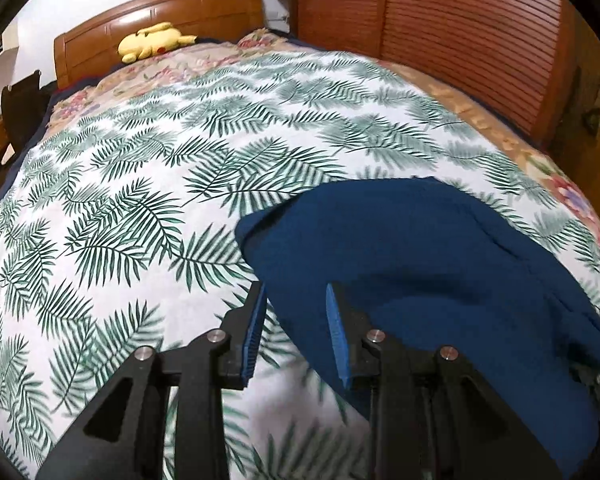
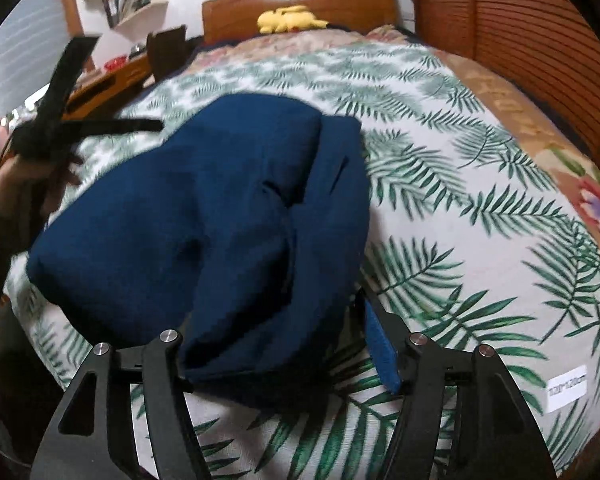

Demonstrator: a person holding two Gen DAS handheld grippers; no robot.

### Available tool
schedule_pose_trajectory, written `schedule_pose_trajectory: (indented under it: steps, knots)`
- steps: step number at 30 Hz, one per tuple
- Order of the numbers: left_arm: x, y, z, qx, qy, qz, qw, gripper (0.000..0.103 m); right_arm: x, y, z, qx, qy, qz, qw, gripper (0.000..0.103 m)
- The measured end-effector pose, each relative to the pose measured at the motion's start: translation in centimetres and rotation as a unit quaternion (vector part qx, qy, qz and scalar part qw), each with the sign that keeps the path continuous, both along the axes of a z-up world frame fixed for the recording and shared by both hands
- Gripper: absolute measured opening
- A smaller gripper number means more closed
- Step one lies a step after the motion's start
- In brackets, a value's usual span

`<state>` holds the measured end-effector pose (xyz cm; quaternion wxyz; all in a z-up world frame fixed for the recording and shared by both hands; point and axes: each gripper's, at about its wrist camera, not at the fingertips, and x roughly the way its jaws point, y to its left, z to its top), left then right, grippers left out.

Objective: Fold large clothes

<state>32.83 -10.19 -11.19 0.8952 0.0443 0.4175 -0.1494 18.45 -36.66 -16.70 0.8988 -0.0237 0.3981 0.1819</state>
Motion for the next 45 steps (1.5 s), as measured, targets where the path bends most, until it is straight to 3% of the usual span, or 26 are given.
schedule_pose_trajectory:
  steps: [8,15,21,22,25,26,28,33,38,45]
  knots:
    - [4.6,0.6,-2.8,-0.03,0.042,0.013,0.9986,0.029,0.6,-0.4,-0.7,0.007,0.01,-0.002,1.0,0.076]
    - [6.2,0.1,-4.3,0.0,0.051,0.017,0.9986,0.042,0.7,-0.2,-0.8,0.006,0.011,0.001,1.0,0.077]
    - [6.8,0.1,-4.9,0.004,0.052,0.019,0.9985,0.044,0.8,-0.4,-1.1,0.028,0.023,0.003,0.999,0.077]
    - [6.8,0.1,-4.9,0.004,0.053,0.019,0.9984,0.044,0.7,-0.4,-1.1,0.031,0.023,0.005,0.999,0.076]
    - [6.9,-0.2,-4.7,0.006,0.057,0.015,0.9983,0.035,0.5,-0.4,-0.9,0.066,0.032,0.027,0.997,0.049]
    - [6.9,-0.2,-4.6,0.009,0.055,0.016,0.9983,0.028,0.3,-0.2,-0.8,0.075,0.033,0.035,0.996,0.039]
    - [6.8,-0.4,-4.2,0.014,0.051,0.015,0.9985,0.012,-0.1,0.2,-0.5,0.07,0.021,0.046,0.996,0.034]
    - [5.6,-0.9,-0.6,0.028,0.016,0.022,0.9992,0.005,-0.7,-0.5,1.2,0.101,-0.011,0.05,0.994,0.018]
    - [3.1,-2.9,5.2,0.024,-0.043,0.017,0.9987,0.005,-1.8,-1.7,3.5,0.155,-0.04,0.051,0.986,0.016]
    - [0.5,-8.1,11.6,-0.004,-0.109,-0.002,0.9941,0.005,-3.4,-7.6,8.1,0.161,-0.116,0.009,0.98,0.015]
